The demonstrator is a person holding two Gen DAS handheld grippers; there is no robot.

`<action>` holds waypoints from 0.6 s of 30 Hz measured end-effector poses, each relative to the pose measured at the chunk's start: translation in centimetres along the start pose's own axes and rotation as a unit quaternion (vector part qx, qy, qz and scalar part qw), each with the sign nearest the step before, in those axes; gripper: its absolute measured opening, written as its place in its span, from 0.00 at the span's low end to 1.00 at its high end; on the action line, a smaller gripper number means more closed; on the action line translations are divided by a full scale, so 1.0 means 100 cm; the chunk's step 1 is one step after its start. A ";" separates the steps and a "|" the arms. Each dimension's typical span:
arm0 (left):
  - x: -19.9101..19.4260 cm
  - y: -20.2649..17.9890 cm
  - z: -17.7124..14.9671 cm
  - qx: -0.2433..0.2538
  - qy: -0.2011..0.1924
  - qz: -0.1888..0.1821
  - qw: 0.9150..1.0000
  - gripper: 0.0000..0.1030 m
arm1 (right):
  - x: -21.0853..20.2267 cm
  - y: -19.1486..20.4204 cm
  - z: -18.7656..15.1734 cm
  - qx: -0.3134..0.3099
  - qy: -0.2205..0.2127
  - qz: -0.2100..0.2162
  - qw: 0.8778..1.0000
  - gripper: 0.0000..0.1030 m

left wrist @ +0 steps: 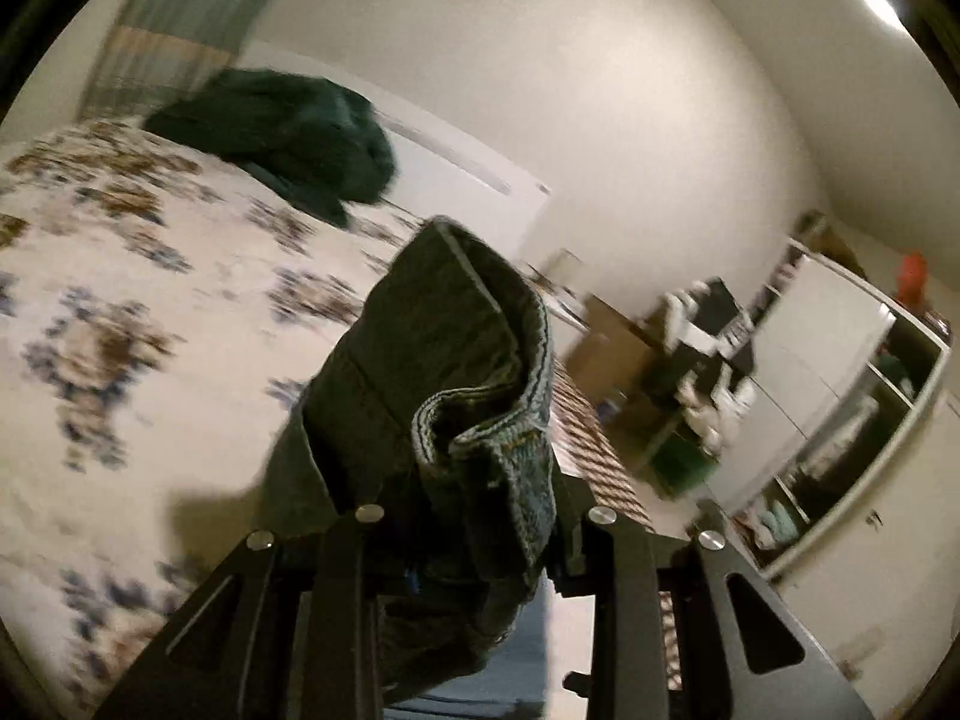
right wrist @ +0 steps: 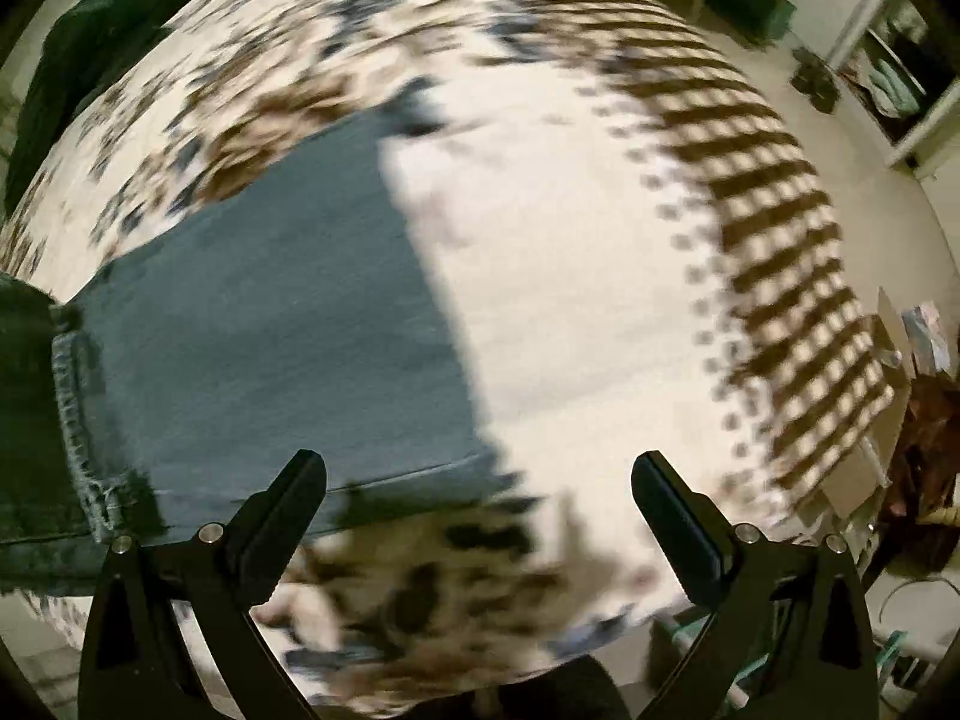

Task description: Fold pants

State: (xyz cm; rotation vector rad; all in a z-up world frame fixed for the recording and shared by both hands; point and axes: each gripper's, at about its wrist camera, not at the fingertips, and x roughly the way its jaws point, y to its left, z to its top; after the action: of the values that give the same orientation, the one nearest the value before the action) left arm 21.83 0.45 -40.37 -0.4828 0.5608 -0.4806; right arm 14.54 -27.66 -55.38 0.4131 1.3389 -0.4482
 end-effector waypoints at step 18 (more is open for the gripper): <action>0.164 -0.126 -0.125 0.101 0.207 -0.004 0.973 0.24 | 0.042 -0.215 0.039 0.136 -0.008 -0.101 0.986 1.00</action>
State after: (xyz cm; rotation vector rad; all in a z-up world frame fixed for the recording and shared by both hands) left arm 22.80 -22.12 -49.02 -0.1882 0.9005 -0.6450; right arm 7.02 -48.18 -59.48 0.5001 1.3142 -0.8069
